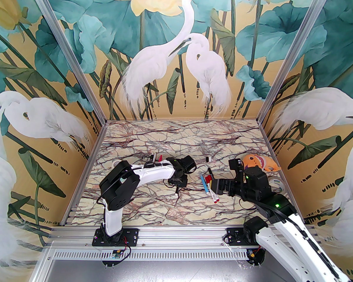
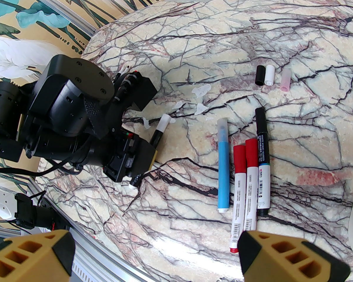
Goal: Open the pen caps
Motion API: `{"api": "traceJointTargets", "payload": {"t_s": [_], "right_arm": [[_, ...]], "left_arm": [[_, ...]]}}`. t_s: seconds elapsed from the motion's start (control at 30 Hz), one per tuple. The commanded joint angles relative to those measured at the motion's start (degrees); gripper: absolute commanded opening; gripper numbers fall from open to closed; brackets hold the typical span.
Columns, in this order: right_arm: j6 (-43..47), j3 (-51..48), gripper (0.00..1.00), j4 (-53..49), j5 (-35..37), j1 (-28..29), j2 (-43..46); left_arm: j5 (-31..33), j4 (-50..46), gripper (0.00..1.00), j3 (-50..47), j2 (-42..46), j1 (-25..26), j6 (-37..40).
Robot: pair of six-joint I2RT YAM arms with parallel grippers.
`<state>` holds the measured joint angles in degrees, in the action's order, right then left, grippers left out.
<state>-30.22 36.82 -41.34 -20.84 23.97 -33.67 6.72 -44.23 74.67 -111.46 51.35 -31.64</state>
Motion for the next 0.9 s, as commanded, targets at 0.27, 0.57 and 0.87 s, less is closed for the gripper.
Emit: {"api": "traceJointTargets", "payload": {"t_s": [0.27,0.57,0.87], "right_arm": [[-4.49,-0.56,1.00,6.07,-1.61,0.20,-3.71],[-15.20,-4.08,0.93,18.48,0.77,0.76,-8.24],[-18.58,-2.78,0.75,29.48,4.51,7.19,-16.48]], "left_arm": [[-3.77,13.26,0.16,-11.66,12.87,-0.24,4.77],[-10.69,30.91,0.17,-26.94,28.59,-0.20,4.25],[-20.48,45.02,0.16,-34.97,34.92,-0.12,4.42]]}}
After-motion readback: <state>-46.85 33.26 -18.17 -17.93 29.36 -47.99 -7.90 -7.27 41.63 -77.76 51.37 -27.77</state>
